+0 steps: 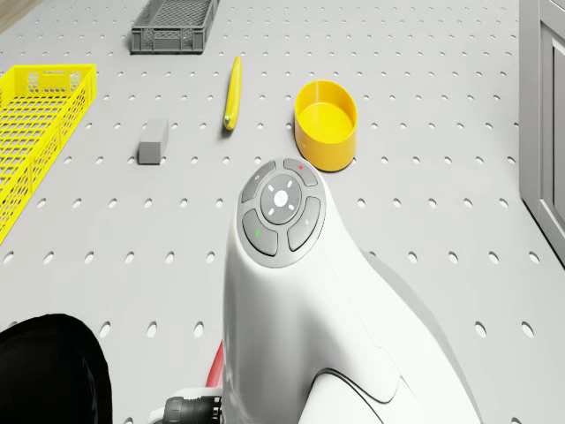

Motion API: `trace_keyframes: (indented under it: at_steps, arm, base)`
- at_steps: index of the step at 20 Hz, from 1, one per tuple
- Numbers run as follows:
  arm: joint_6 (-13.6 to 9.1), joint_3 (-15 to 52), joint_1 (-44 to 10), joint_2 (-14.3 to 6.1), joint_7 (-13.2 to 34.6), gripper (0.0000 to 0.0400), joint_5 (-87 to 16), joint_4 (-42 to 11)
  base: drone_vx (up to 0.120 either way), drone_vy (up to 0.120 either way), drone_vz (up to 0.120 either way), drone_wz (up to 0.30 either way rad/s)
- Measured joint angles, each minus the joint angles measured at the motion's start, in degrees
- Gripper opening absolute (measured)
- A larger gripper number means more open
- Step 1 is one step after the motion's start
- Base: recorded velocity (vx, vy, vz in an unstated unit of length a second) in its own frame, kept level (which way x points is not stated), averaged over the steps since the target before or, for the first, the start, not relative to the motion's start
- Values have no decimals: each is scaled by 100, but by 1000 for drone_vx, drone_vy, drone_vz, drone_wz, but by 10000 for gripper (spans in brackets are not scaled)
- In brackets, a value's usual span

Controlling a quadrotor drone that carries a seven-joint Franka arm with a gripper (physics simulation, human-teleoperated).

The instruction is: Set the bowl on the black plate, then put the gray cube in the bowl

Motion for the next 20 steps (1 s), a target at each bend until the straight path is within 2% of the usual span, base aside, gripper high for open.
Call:
trace_keyframes:
  at_steps: [4, 14, 20]
  arm:
    - [84, 22, -25, -90, 23, 400, 43, 6]
    - [279, 70, -82, -300, 75, 400, 141, 18]
    - [387, 95, -112, -416, 102, 400, 194, 24]
  base:
    - [120, 0, 0, 0]
    - [120, 0, -120, 0]
    - [120, -13, -7, 0]
